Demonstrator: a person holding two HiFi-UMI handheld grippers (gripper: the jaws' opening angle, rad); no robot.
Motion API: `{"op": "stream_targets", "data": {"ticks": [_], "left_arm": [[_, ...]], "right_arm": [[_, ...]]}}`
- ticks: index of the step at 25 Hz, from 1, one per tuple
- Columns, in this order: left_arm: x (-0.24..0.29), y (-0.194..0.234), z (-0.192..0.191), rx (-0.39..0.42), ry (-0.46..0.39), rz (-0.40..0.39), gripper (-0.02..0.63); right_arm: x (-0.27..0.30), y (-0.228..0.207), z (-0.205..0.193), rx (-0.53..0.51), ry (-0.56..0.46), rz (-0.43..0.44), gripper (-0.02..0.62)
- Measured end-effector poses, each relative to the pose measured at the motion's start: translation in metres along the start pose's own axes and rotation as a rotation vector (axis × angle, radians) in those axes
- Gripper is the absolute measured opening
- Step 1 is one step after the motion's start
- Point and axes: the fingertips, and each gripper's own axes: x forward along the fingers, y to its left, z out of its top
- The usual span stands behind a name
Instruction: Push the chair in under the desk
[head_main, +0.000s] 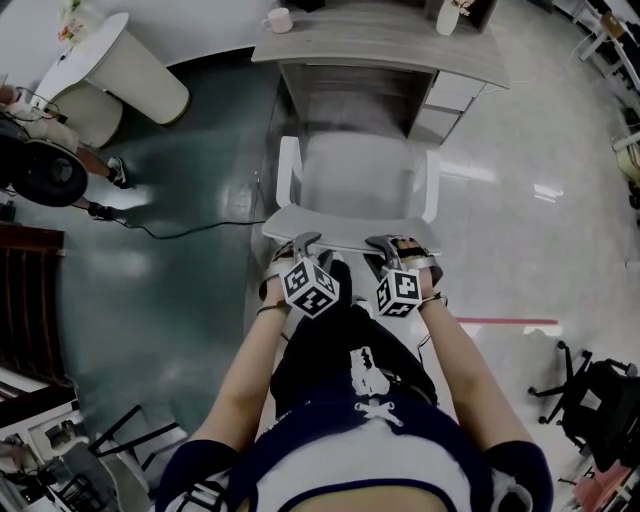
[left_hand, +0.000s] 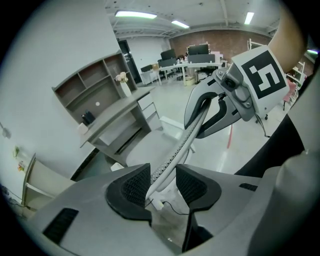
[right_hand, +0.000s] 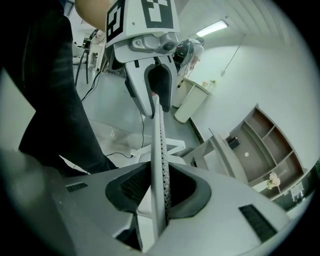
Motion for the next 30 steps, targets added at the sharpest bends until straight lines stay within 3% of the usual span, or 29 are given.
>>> {"op": "stream_targets", "data": {"ticks": [6, 12, 18, 23, 30], "left_arm": [[0.010, 0.006, 0.008, 0.109, 0.013, 0.023, 0.156], [0.027, 0.025, 0.017, 0.110, 0.004, -0.031, 0.160], [0.047, 0.050, 0.014, 0.171, 0.090, -0.051, 0.179], [0.056, 0.068, 0.018, 0.217, 0.069, -0.055, 0.181], [0.067, 0.098, 0.026, 0.215, 0.040, -0.027, 0.201]], "right_arm": [[0.008, -0.013, -0.009, -0.007, 0.009, 0.037, 0.087], [0.023, -0.035, -0.017, -0.009, 0.045, 0.050, 0.083], [0.041, -0.054, -0.015, -0.009, 0.084, 0.034, 0.080], [0.056, -0.072, -0.017, -0.017, 0.124, 0.025, 0.077], [0.073, -0.095, -0.018, 0.020, 0.152, 0.029, 0.080]]}}
